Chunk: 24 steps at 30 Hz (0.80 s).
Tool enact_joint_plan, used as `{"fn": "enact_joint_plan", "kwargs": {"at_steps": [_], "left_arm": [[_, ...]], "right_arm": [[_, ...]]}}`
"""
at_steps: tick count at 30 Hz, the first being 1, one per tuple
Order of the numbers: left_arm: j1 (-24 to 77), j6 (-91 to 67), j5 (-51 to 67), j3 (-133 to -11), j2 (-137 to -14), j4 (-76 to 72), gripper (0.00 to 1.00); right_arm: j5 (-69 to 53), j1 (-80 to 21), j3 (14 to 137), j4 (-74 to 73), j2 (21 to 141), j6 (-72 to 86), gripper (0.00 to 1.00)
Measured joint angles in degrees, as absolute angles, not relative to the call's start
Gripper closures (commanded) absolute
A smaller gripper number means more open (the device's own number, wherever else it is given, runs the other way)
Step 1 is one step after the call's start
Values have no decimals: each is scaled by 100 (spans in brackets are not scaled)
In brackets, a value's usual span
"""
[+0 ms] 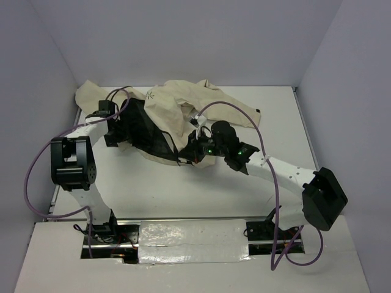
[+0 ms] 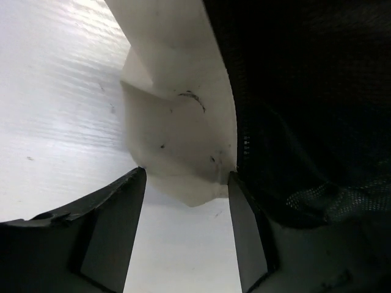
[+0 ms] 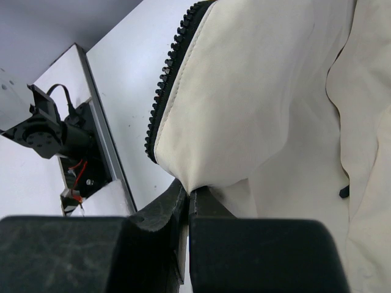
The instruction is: Zip up the jacket
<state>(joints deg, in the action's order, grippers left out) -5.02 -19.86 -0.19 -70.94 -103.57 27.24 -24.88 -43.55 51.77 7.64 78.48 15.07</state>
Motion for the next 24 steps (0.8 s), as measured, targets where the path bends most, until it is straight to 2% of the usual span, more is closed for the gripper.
{"fn": "enact_joint_plan", "kwargs": {"at_steps": [5,8,11,12,15,20,24], "left_arm": [[-440,-1984,-14,-7002,-10525,2703,51],[-392,-1977,-10,-6899,-10523,2598,68],[-377,-1959,-3,-6726,-10501,2414,77],[-377,-1953,-10,-6681,-10477,2362,85],[-377,-1909,-5,-6602,-10436,2241,100],[-366,-1664,121,-6549,-10333,2239,100],[-364,-1199,711,-6512,-9898,2434,100]], "right_arm": [[-2488,-4355,5227,729,7883,1507,100],[-2486,-4355,5260,718,7905,1507,100],[-2484,-4355,5260,718,7907,1509,100],[-2484,-4355,5260,718,7907,1509,100],[-2482,-4355,5260,716,7907,1511,100],[-2462,-4355,5260,683,7900,1509,100],[-2480,-4355,5260,650,7874,1507,100]]}}
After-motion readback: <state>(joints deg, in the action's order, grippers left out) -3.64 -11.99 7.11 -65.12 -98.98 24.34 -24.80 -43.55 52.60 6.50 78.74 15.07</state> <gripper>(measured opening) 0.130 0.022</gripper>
